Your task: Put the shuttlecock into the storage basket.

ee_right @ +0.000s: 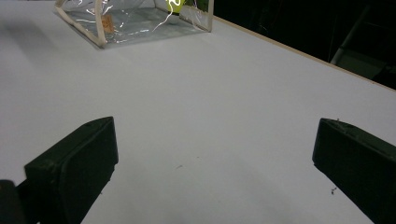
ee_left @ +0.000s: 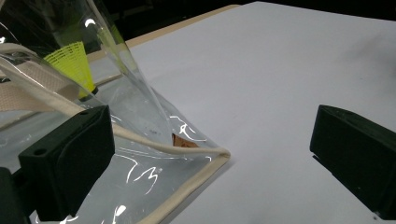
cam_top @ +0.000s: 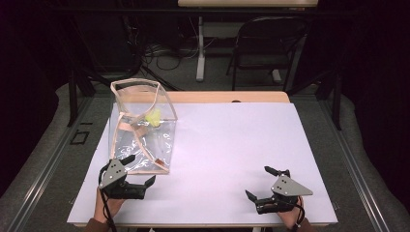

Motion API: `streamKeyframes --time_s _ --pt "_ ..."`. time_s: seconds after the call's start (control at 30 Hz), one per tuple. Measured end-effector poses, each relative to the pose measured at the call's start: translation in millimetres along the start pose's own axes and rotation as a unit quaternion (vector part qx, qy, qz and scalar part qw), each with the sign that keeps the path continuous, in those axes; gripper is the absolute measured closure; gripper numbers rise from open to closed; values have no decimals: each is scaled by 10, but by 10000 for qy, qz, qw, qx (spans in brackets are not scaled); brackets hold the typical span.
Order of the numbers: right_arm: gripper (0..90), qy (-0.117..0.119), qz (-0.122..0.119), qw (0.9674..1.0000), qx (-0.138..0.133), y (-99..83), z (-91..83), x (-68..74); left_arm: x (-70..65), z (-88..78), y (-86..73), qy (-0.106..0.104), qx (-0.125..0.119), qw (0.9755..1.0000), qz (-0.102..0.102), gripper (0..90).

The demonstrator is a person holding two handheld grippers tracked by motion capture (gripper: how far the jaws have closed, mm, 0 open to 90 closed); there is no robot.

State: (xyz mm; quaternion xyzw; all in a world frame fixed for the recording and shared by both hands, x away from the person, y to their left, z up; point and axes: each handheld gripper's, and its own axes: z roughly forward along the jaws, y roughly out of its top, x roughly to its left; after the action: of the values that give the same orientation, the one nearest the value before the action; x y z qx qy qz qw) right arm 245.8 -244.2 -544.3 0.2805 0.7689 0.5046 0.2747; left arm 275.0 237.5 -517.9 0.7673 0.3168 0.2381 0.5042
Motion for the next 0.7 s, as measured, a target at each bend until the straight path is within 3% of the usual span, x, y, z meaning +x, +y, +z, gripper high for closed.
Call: streamKeyframes --time_s 0.33,0.7 --pt "0 -3 0 10000 -1 0 -2 -1 -38 1 -104 -33 -95 9999 22 0" --pt "0 -4 -4 10000 -3 0 -4 -2 -67 9 -255 -79 -162 9998 -84 0"
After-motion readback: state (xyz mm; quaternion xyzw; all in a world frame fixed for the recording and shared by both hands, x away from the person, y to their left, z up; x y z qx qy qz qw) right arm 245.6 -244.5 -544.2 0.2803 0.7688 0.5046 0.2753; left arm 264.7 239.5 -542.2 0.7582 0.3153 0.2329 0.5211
